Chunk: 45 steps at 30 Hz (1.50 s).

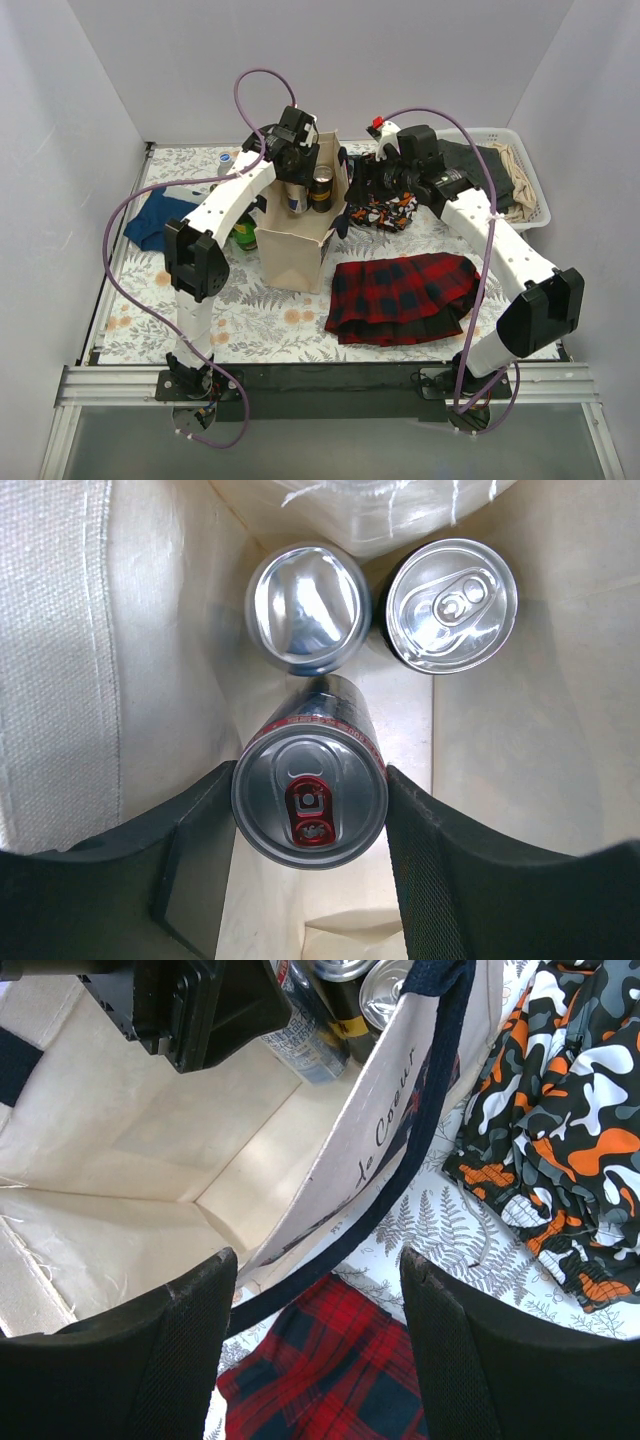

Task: Take the beverage out of the canvas bag
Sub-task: Take out the drink from the canvas bag, then place the drink at the center of the board.

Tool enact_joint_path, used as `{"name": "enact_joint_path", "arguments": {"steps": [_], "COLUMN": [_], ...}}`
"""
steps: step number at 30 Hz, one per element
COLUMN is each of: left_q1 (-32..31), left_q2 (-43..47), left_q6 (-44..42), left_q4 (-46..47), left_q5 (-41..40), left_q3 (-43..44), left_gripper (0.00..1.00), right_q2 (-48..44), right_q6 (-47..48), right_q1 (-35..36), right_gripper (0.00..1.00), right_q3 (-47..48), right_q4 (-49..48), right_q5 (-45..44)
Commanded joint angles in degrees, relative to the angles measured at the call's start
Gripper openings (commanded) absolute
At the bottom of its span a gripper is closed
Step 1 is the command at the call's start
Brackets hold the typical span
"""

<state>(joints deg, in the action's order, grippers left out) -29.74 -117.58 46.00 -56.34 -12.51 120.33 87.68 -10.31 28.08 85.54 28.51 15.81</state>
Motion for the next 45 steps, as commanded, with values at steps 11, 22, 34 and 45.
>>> {"name": "enact_joint_path", "arguments": {"steps": [11, 22, 34, 45], "left_q1": [0.1, 0.0, -0.1, 0.0], "left_q2": [12.6, 19.2, 25.7, 34.4], "left_q6": [1.9, 2.5, 3.4, 5.2], "left_q4": [-0.2, 2.8, 4.7, 5.4], "left_q5": [-0.9, 0.8, 0.2, -4.8], "left_q3": [1.8, -1.2, -2.0, -7.4], "left_gripper": [0.00, 0.00, 0.00, 0.00], "right_q2": [-5.8, -9.1, -12.0, -13.3], "right_q6": [-1.5, -2.9, -4.4, -5.3], "right_q1": [-0.5, -0.4, -0.4, -0.4], "right_gripper": [0.72, 0.72, 0.72, 0.72], "right_q3": [-2.4, -3.9, -4.8, -5.8], "right_q4": [-1.2, -1.8, -1.9, -1.9], "right_q5": [1.2, 1.3, 1.1, 1.3]}}
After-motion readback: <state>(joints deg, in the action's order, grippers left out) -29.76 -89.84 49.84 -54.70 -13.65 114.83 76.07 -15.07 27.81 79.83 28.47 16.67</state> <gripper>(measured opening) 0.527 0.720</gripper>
